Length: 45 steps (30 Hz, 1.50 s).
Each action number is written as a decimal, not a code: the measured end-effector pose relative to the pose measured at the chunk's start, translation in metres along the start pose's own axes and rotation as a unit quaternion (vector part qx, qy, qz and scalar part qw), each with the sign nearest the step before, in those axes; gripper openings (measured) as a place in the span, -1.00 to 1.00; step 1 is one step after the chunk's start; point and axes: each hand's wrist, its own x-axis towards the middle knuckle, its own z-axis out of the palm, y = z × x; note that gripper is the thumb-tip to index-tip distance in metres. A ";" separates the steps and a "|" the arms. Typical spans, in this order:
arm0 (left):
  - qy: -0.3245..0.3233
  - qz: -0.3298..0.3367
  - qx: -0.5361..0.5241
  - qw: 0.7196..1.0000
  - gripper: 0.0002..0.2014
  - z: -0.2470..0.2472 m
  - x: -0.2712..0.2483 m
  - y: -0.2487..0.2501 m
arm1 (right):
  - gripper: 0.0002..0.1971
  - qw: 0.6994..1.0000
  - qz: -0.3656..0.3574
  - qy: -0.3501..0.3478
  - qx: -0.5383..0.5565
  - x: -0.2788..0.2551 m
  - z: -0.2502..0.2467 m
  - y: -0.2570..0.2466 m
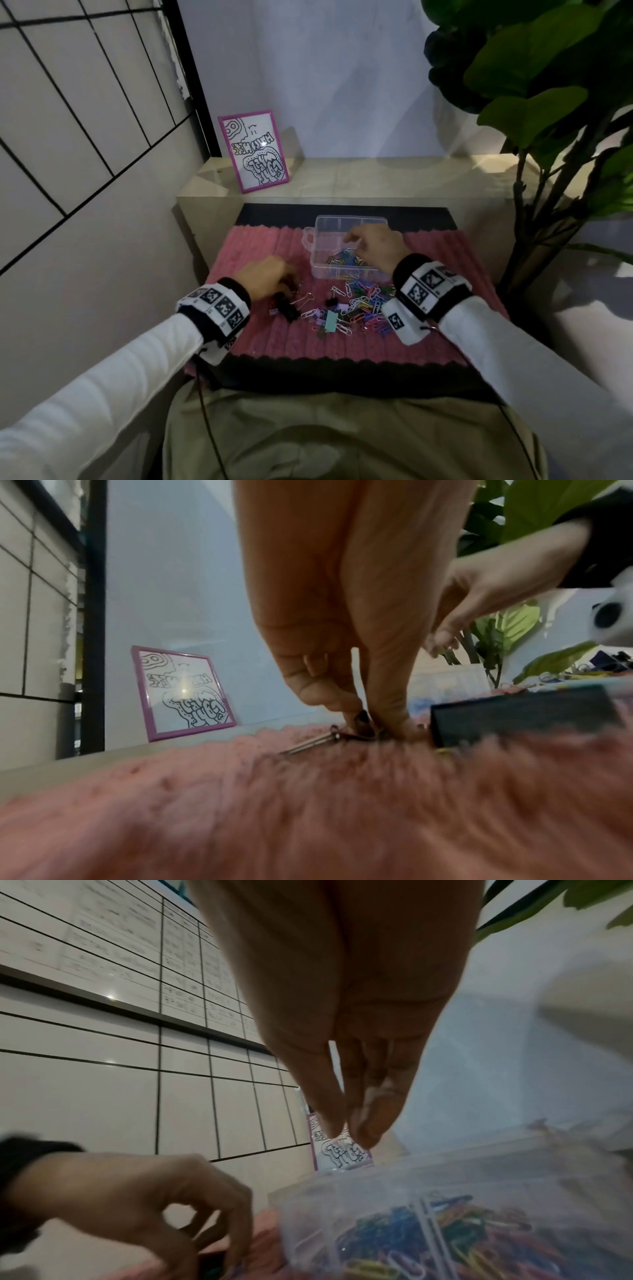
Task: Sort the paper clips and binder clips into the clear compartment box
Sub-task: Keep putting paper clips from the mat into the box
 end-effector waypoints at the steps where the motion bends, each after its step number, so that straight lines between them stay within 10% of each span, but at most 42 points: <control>1: -0.002 0.000 0.010 1.000 -0.82 0.002 0.002 0.001 | -0.76 1.000 -0.025 -0.005 0.002 -0.007 0.001 -0.003; 10: 0.013 -0.026 -0.057 0.998 -0.87 -0.007 0.004 -0.003 | -0.88 0.970 -0.162 -0.180 -0.019 -0.044 0.019 -0.024; 17: 0.101 -0.032 -0.162 0.981 -0.86 -0.023 -0.015 0.004 | -0.49 0.944 -0.179 -0.210 -0.181 -0.045 0.044 -0.040; 27: 0.146 -0.074 -0.262 0.951 -0.95 -0.016 -0.044 -0.007 | -0.66 0.984 -0.070 -0.131 0.094 -0.035 0.014 -0.021; 41: 0.074 -0.033 -0.037 0.996 -0.75 0.025 -0.029 0.050 | -0.85 0.989 -0.119 -0.084 0.009 -0.014 0.043 -0.040; 45: 0.065 -0.031 0.027 0.997 -0.80 0.032 -0.017 0.057 | -0.81 0.970 -0.131 -0.201 -0.042 -0.030 0.037 -0.026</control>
